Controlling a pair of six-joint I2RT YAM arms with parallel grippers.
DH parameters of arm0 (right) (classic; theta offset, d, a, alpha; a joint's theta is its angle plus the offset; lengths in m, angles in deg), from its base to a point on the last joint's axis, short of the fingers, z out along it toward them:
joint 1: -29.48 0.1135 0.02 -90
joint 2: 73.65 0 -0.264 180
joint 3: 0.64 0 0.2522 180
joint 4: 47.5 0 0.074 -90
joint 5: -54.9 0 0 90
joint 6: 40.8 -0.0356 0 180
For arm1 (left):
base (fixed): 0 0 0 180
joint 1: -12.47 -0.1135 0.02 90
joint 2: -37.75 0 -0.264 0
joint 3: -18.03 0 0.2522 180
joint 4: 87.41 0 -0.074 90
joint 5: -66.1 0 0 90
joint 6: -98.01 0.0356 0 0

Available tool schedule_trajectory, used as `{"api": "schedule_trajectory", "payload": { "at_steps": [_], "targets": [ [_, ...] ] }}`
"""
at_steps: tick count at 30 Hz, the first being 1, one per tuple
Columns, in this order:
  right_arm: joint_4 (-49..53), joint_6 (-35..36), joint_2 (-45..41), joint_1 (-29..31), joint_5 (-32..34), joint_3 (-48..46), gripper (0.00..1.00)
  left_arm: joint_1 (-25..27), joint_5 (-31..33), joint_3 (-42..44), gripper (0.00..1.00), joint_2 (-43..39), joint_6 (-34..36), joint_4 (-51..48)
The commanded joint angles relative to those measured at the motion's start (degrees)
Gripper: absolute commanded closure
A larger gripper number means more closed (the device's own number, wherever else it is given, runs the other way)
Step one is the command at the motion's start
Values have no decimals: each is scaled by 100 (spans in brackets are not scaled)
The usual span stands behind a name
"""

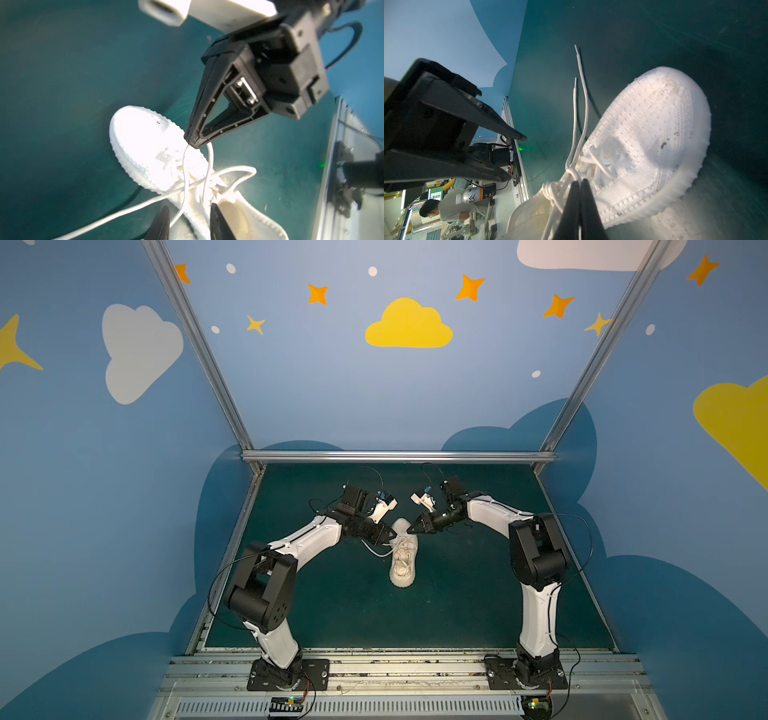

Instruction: Tie the shoes

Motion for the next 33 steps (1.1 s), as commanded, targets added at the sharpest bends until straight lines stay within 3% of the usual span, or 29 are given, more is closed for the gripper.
{"api": "schedule_trajectory", "payload": {
  "at_steps": [1, 9, 16, 33],
  "targets": [
    [254, 100, 144, -15, -106, 165, 100, -70, -243, -460, 66, 248, 1565, -1047],
    [570, 196, 273, -20, -81, 346, 98, -187, -345, -1191, 61, 783, 3077, -2054],
    [554, 180, 282, -24, -136, 311, 98, -223, 85, -1007, 63, 963, 4188, -1896],
    [512, 130, 317, -28, -196, 246, 97, -254, 450, -1111, 58, 1595, 4669, -1329]
  ]
}}
